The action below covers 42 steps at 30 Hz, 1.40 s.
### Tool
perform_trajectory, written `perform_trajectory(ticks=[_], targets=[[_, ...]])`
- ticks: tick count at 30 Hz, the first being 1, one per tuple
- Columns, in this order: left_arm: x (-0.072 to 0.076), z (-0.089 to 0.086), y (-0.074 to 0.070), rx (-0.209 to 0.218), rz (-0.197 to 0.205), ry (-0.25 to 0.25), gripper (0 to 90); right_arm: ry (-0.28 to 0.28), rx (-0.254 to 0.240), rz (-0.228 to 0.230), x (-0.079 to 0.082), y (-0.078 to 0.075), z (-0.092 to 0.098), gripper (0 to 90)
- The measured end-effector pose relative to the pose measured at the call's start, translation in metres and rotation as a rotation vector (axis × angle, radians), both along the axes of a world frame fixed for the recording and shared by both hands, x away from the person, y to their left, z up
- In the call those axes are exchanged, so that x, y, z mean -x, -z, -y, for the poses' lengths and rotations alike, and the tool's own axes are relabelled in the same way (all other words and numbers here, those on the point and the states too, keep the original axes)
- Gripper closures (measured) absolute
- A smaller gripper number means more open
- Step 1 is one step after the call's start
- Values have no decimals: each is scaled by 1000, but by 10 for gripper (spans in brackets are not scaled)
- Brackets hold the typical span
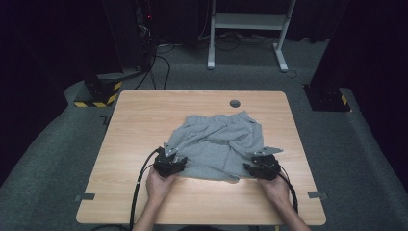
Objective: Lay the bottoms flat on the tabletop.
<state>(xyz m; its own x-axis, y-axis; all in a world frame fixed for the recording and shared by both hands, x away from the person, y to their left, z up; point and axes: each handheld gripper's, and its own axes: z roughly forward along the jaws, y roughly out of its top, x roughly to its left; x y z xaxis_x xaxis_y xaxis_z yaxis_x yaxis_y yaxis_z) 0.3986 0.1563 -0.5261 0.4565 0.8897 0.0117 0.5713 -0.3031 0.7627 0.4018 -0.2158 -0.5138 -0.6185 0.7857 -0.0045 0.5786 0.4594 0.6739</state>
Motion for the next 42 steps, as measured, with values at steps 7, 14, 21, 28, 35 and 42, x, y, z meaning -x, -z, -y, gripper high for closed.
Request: perform_trajectory(ticks=[7,14,21,28,35,42], targets=[[0,0,0,4,-1,-1,402,24,24,17,13,-2,17,482],[1,-3,-6,-4,-9,24,425,-19,-60,108,9,-4,-7,481],[16,-13,-29,19,-10,100,512,-39,-50,74,0,9,-20,473],[19,-18,-27,25,-89,166,658,-35,-44,73,1,9,-21,465],[19,-22,-28,24,-106,229,832,-34,-45,74,1,9,-21,463],[30,-48,-40,19,-81,192,839,-32,-44,74,1,9,-21,461]])
